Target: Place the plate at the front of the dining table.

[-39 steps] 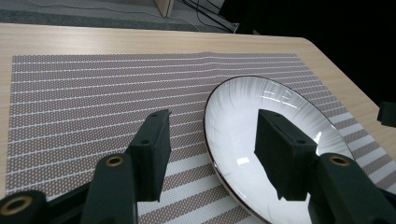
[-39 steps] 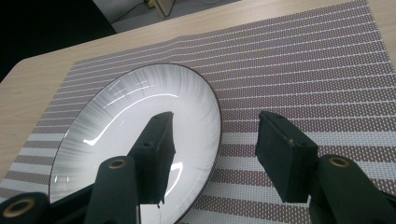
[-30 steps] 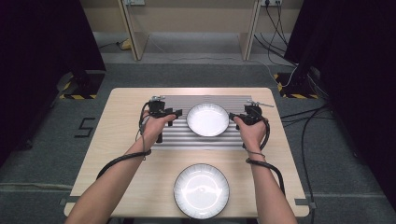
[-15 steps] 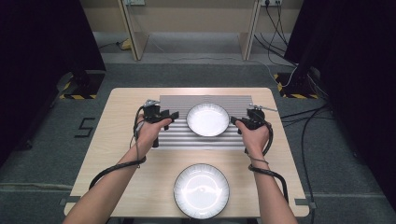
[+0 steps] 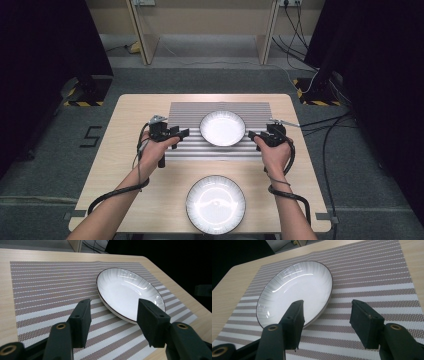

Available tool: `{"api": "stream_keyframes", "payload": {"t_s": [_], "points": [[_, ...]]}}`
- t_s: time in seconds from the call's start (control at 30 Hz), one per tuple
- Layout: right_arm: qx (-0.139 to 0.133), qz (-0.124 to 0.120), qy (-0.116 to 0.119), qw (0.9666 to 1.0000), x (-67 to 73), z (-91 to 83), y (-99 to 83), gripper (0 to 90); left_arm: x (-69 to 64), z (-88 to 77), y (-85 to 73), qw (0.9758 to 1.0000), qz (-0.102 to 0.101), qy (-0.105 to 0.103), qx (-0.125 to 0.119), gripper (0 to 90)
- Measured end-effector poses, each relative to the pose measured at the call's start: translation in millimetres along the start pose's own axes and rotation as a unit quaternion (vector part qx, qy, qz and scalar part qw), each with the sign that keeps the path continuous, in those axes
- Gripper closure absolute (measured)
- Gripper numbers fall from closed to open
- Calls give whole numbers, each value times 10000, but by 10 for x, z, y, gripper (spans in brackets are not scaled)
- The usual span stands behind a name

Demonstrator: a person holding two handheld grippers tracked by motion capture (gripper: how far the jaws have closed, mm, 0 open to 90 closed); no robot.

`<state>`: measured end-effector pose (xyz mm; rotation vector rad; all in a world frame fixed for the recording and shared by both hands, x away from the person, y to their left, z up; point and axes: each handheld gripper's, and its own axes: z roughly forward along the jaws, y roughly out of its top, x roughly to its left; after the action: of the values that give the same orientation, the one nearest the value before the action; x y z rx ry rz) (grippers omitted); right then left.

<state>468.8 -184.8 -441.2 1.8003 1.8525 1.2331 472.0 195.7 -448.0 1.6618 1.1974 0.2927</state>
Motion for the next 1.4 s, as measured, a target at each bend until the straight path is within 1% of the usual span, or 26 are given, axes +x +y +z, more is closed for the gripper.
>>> {"api": "stream_keyframes", "payload": {"t_s": [0.03, 0.07, 0.13, 0.17, 0.2, 0.23, 0.33, 0.37, 0.43, 0.5, 0.53, 0.57, 0.6, 0.63, 0.7, 0.8, 0.83, 0.9, 0.97, 1.0, 1.03, 1.07, 1.17, 1.23, 1.4], "points": [[-27, -41, 28, 10000, 1, -28, -20, 448, 0, -19, -12, 10000, 14, -59, 12, 446], [-51, -14, 83, 10000, 2, -52, -34, 448, 2, -39, -24, 10000, 36, -88, 12, 446], [-89, 70, 191, 9998, -25, -94, -60, 445, 8, -79, -39, 9999, 135, -37, -23, 446], [-117, 115, 191, 9997, -35, -118, -78, 445, 14, -108, -56, 9998, 171, -33, -38, 446], [-112, 70, 144, 9998, -51, -143, -103, 445, 22, -131, -73, 9999, 128, -55, -55, 446], [-101, 98, 140, 9998, -64, -158, -128, 444, 27, -151, -90, 9999, 109, -77, -68, 445], [-79, 64, 126, 9999, -88, -184, -195, 442, 43, -207, -142, 9999, 117, -67, -86, 445], [-58, 67, 142, 9999, -99, -191, -225, 440, 45, -224, -162, 9998, 155, -58, -92, 445], [-9, 73, 135, 9999, -110, -200, -262, 439, 49, -254, -204, 9998, 92, -133, -65, 444], [26, 15, 95, 10000, -125, -214, -300, 437, 48, -287, -248, 9997, 135, -170, -57, 444], [45, 21, 103, 9999, -132, -224, -315, 436, 55, -299, -264, 9997, 116, -205, -58, 444], [45, 31, 108, 9999, -139, -234, -326, 436, 68, -324, -289, 9997, 73, -200, -94, 444], [20, 4, 86, 10000, -152, -253, -344, 436, 78, -346, -306, 9997, 91, -166, -119, 444], [34, 31, 86, 10000, -159, -271, -356, 435, 85, -361, -320, 9997, 90, -162, -136, 444], [9, 30, 79, 10000, -174, -306, -381, 435, 101, -407, -360, 9997, 47, -173, -176, 444], [-5, -55, 30, 10000, -180, -351, -422, 434, 110, -468, -413, 9997, 148, -139, -165, 444], [-19, -141, -18, 9999, -174, -372, -441, 434, 108, -491, -434, 9996, 191, -137, -144, 444], [-51, -204, -8, 9998, -166, -401, -471, 434, 108, -537, -470, 9995, 243, -147, -128, 444], [-60, -181, 15, 9998, -162, -423, -496, 434, 115, -582, -494, 9994, 281, -117, -135, 444], [-71, -213, 6, 9997, -166, -432, -507, 434, 122, -604, -506, 9994, 300, -113, -137, 444], [-67, -205, 7, 9998, -166, -438, -519, 434, 128, -622, -521, 9995, 254, -138, -137, 444], [-66, -192, 25, 9998, -170, -444, -534, 434, 133, -640, -537, 9995, 268, -146, -114, 443], [-54, -243, 47, 9997, -170, -461, -589, 434, 150, -696, -588, 9993, 329, -140, -93, 442], [-43, -230, 55, 9997, -172, -475, -616, 434, 163, -750, -620, 9991, 403, -101, -76, 442], [-49, -264, 42, 9996, -192, -534, -682, 432, 209, -874, -677, 9991, 408, -70, -89, 442]]}}
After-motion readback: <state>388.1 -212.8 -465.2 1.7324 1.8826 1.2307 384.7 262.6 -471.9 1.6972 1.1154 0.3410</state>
